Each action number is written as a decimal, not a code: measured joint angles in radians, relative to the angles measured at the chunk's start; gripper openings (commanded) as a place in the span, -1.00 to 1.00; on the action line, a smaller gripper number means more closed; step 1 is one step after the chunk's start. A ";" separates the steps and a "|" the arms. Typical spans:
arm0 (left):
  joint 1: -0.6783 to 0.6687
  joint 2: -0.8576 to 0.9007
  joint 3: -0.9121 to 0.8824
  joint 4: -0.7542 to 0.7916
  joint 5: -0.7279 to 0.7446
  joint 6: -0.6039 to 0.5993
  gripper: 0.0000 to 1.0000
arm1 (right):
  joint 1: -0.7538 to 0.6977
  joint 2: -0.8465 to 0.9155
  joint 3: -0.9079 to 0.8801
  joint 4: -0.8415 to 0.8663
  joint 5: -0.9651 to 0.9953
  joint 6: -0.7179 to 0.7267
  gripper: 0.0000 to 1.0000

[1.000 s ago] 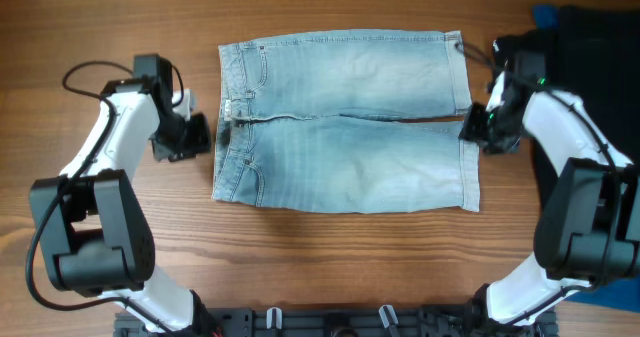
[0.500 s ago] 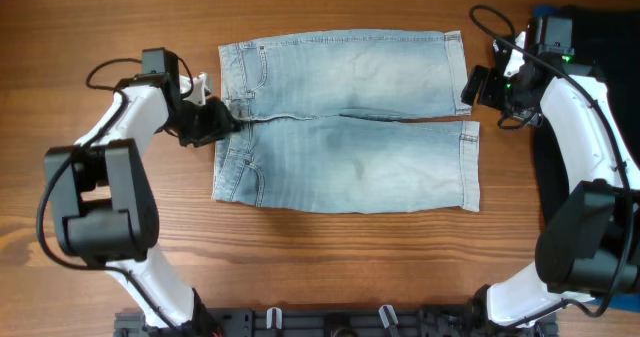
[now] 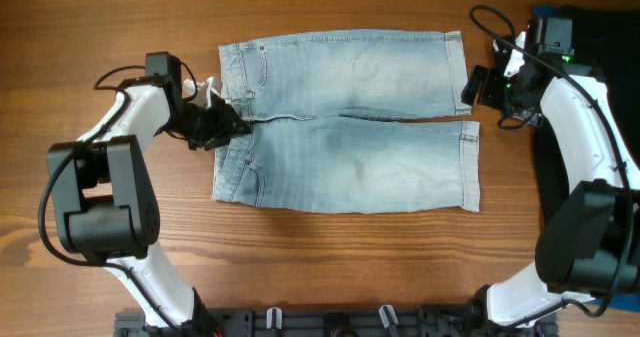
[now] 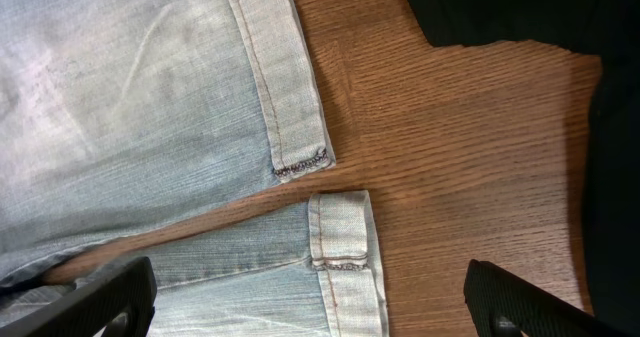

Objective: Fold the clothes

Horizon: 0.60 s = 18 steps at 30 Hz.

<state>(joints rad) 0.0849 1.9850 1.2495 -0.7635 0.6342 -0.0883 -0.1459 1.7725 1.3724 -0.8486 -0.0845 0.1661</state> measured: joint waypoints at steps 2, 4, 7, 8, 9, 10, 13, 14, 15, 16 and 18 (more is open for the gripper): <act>0.000 0.000 0.000 -0.027 -0.025 0.000 -0.37 | 0.000 0.000 0.000 0.000 0.000 0.000 0.99; -0.002 0.000 0.000 -0.039 -0.042 0.000 -0.70 | 0.000 0.000 0.000 0.000 0.000 0.000 0.99; -0.006 0.000 0.000 -0.040 -0.050 -0.003 -0.92 | 0.000 0.000 0.000 0.000 0.000 0.000 0.99; -0.006 0.000 0.000 -0.040 -0.053 -0.001 -0.92 | 0.000 0.000 0.000 0.000 0.000 0.000 0.99; -0.007 0.000 0.000 -0.043 -0.053 -0.001 -0.92 | 0.000 0.000 0.000 0.000 0.000 0.000 0.99; -0.007 0.000 0.000 -0.051 -0.053 -0.001 -0.92 | 0.000 0.000 0.000 0.000 0.000 0.000 0.99; -0.001 -0.003 0.000 -0.080 -0.064 -0.002 -0.92 | 0.000 0.000 0.000 0.000 0.000 0.000 0.99; 0.001 -0.013 0.000 -0.093 -0.093 -0.013 -0.92 | 0.000 0.000 0.000 0.000 0.000 0.000 0.99; 0.002 -0.022 0.000 -0.103 -0.125 -0.024 -0.92 | 0.000 0.000 0.000 0.000 0.000 0.000 0.99; 0.001 -0.026 0.000 -0.113 -0.155 -0.036 -0.92 | 0.000 0.000 0.000 0.000 0.000 0.000 0.99; -0.006 -0.032 -0.011 -0.110 -0.267 -0.078 -0.92 | 0.000 0.000 0.000 0.000 0.000 0.000 0.99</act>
<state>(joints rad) 0.0792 1.9533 1.2381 -0.8738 0.3672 -0.1661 -0.1459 1.7725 1.3724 -0.8486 -0.0841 0.1661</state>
